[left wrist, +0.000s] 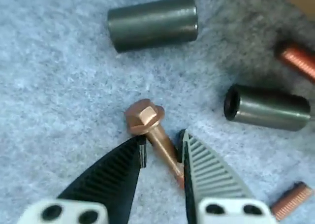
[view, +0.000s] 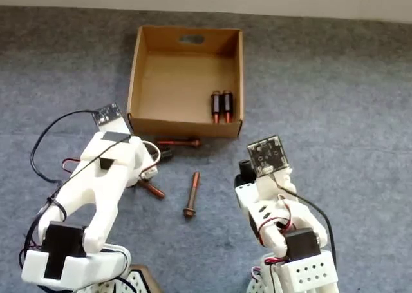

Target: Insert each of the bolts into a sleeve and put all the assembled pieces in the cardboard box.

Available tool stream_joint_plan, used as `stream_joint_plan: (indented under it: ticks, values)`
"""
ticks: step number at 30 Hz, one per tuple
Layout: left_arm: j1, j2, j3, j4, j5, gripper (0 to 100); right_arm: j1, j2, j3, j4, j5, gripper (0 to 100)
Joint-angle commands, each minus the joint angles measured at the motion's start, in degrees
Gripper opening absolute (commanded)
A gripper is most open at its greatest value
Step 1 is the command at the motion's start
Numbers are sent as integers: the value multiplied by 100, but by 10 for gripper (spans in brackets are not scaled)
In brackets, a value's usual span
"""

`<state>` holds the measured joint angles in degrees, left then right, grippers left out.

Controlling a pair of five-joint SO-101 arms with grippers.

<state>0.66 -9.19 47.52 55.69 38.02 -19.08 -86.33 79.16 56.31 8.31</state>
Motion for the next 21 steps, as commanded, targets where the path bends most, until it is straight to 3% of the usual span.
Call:
stream_joint_plan:
  ticks: [1, 5, 8, 21]
  values:
    - [-40, 119, 13, -220, 26, 130, -22, -66, -57, 22, -18, 6]
    - [391, 435, 31, -220, -413, 107, -22, -66, -57, 22, -18, 6]
    - [699, 488, 4, -220, -1020, 5, -22, -66, -57, 22, -18, 6]
    - [1147, -154, -92, 519, -3604, 7, -22, -66, -57, 4, -18, 6]
